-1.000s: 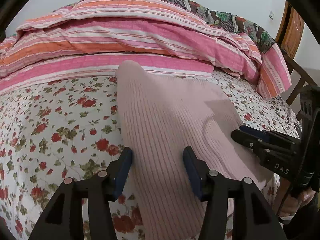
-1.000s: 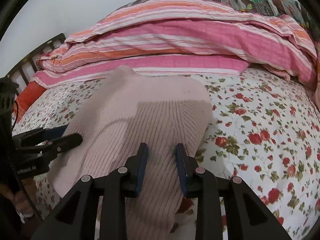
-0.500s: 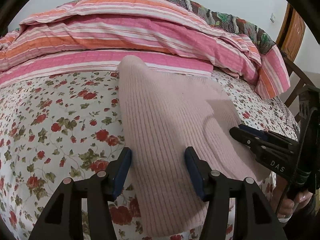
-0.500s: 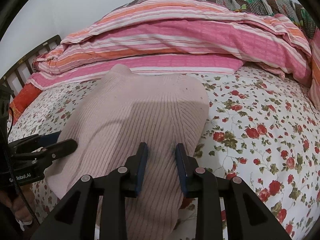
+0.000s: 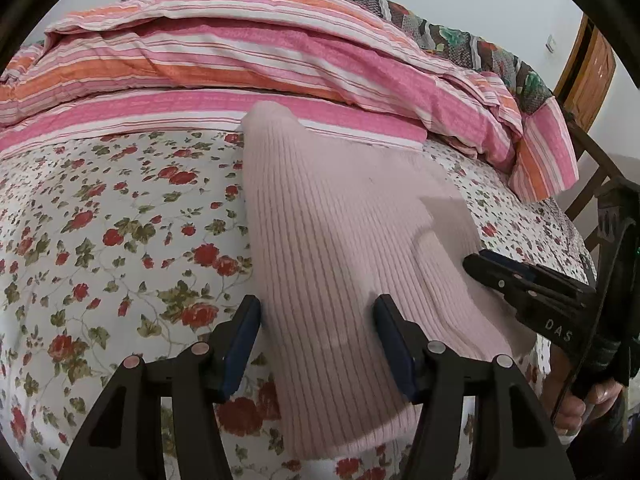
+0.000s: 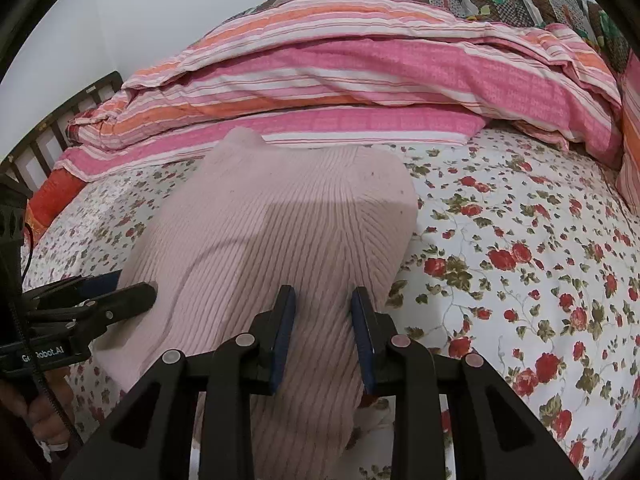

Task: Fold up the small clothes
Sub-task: 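Release the folded sweater and withdraw both tools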

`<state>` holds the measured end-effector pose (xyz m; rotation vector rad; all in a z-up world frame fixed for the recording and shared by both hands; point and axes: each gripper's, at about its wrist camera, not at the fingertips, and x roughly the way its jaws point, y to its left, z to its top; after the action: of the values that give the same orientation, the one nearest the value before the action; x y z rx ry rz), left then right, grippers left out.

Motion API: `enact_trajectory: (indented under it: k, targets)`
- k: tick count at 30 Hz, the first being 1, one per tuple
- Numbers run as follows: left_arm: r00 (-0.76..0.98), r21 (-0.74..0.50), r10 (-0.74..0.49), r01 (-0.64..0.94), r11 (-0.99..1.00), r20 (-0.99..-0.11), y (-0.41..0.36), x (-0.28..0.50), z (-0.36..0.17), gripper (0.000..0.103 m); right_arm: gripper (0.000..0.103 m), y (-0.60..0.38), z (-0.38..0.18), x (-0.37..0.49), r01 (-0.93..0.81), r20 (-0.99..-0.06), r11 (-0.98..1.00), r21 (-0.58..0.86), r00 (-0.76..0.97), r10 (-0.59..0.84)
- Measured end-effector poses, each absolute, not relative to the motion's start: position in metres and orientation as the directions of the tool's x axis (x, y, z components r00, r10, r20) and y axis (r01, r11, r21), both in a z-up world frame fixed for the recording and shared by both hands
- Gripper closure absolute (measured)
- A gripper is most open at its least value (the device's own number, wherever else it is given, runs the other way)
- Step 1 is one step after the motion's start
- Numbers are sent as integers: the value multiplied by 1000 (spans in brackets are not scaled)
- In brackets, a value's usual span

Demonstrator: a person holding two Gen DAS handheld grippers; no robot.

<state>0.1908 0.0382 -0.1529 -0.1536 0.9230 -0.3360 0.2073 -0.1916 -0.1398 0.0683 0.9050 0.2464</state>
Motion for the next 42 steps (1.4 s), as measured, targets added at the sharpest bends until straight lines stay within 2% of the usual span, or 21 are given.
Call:
enact_trajectory:
  k: [11, 26, 31, 33, 35, 42]
  targets:
    - [572, -265, -351, 231, 936, -742, 57, 158, -146, 45, 72, -213, -133, 178, -160, -751, 948, 275, 580, 316]
    - [579, -208, -289, 203, 957, -763, 67, 113, -157, 49, 72, -233, -130, 111, -147, -737, 942, 301, 591, 327]
    - [579, -171, -249, 187, 967, -776, 57, 122, -162, 49, 72, -228, -125, 107, -161, -733, 943, 293, 596, 329]
    - [588, -161, -241, 186, 969, -772, 53, 126, -162, 51, 72, -224, -122, 107, -169, -725, 940, 298, 600, 338]
    - [586, -169, -253, 195, 966, -770, 50, 129, -160, 58, 72, -221, -118, 107, -182, -715, 937, 299, 607, 346]
    - [585, -174, -263, 204, 963, -767, 56, 125, -161, 58, 71, -214, -110, 129, -176, -684, 937, 302, 644, 342]
